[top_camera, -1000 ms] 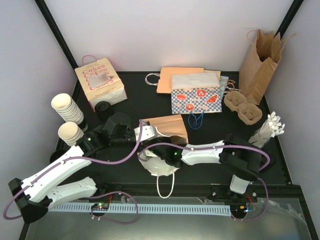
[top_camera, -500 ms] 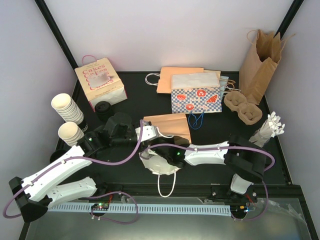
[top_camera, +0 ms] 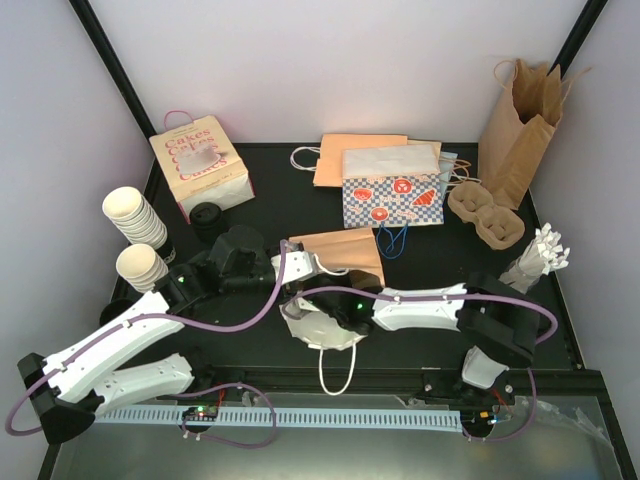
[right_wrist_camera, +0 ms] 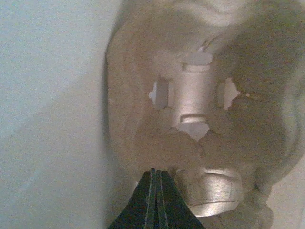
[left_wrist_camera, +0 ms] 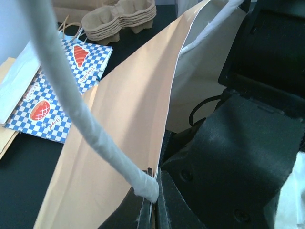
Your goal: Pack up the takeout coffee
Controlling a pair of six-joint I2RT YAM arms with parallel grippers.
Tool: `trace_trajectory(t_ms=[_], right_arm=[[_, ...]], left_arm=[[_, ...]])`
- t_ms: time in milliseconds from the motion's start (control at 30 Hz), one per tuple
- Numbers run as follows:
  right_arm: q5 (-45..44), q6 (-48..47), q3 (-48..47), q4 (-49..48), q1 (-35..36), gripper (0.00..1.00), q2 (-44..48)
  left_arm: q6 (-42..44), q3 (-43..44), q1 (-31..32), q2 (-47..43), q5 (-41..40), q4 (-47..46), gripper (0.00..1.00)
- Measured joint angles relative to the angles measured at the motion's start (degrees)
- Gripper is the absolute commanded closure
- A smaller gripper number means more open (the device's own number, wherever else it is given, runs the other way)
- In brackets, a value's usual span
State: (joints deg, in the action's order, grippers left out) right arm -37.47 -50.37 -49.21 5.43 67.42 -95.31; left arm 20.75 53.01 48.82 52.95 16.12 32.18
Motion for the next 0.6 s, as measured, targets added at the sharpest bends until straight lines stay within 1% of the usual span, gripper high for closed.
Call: trace_trajectory(t_ms=[267, 400, 600], right_arm=[[2.7, 4.5, -1.8, 12.3, 0.1, 0.99, 7.4], [2.7, 5.7, -3.2, 14.8, 0.4, 0.99, 8.4], [1.9, 5.9, -3.2, 14.6, 0.5, 0.99, 8.9]], left_arm=[[0.0, 0.1, 0.2, 0.0, -0.2, -1.8, 0.98], [0.0, 0.1, 0.2, 1.1, -0.2, -1.8, 0.98], [0.0, 0.1, 0.4, 1.2, -0.2, -1.8, 0.98]])
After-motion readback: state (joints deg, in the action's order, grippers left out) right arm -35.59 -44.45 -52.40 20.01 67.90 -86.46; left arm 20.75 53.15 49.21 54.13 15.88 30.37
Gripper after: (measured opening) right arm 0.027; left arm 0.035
